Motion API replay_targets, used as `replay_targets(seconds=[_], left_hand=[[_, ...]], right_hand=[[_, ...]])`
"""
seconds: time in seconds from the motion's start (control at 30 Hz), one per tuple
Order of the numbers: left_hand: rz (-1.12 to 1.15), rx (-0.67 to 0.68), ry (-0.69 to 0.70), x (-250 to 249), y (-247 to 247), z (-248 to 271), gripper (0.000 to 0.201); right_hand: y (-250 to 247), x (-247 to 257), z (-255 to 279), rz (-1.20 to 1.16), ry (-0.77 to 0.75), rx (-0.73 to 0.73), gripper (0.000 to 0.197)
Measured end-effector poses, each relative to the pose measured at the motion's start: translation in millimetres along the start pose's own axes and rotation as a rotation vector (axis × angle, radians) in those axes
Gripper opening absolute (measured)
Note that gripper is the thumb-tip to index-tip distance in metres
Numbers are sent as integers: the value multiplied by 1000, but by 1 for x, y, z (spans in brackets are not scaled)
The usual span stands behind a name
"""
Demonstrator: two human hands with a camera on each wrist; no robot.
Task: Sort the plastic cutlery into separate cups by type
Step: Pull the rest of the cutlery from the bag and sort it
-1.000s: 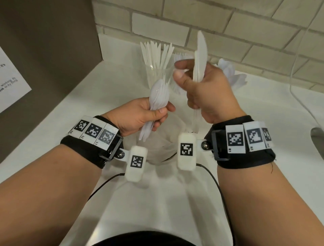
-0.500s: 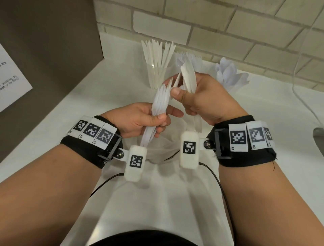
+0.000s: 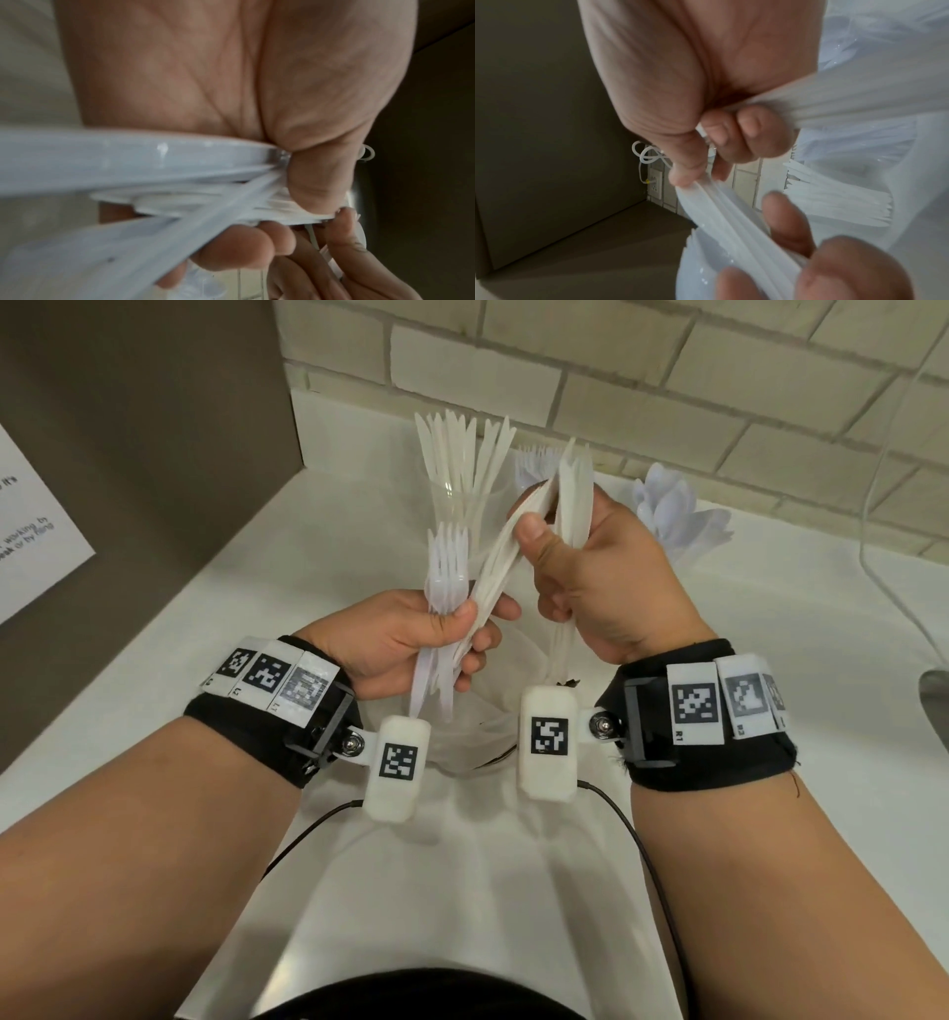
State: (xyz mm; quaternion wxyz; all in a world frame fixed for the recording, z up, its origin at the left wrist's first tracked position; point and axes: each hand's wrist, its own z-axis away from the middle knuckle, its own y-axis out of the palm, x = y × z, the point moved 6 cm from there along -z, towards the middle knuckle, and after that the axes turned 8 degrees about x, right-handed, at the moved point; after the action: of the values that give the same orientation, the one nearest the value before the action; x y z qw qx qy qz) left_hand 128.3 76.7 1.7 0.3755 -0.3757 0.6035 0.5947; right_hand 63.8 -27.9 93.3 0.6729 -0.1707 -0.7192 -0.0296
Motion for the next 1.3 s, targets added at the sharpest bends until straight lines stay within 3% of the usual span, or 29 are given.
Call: replay_targets(seconds=[0.27,0.37,0.53,0.67,0.83,1.07,1.3], left_hand=[[13,-113,46,-5,-3,-5,25],[-22,-185,31,-5,-4,-7,25],[-106,-295,26,-9,-12,-5,28],[-145,-328,28,-13,-13,-5,29],[-195,-363,24,-14,-10,-3,31],[-177,-491,-35,-15,-11,0,27],[-164,-690,-39,-20,-24,10,27]], right_hand=[[9,-9,-1,-136,11,-17,8],[13,-13,-2,-93,17,14,4],[7,-14,-6,-96,-8,-70,13],[10,-16,-7,-18,-8,-59,19],[14,-26,-10,37,46,-32,11],[12,-45,-16,-184,197,-191,17],[-9,-45,-23,-188,222,-356,20]])
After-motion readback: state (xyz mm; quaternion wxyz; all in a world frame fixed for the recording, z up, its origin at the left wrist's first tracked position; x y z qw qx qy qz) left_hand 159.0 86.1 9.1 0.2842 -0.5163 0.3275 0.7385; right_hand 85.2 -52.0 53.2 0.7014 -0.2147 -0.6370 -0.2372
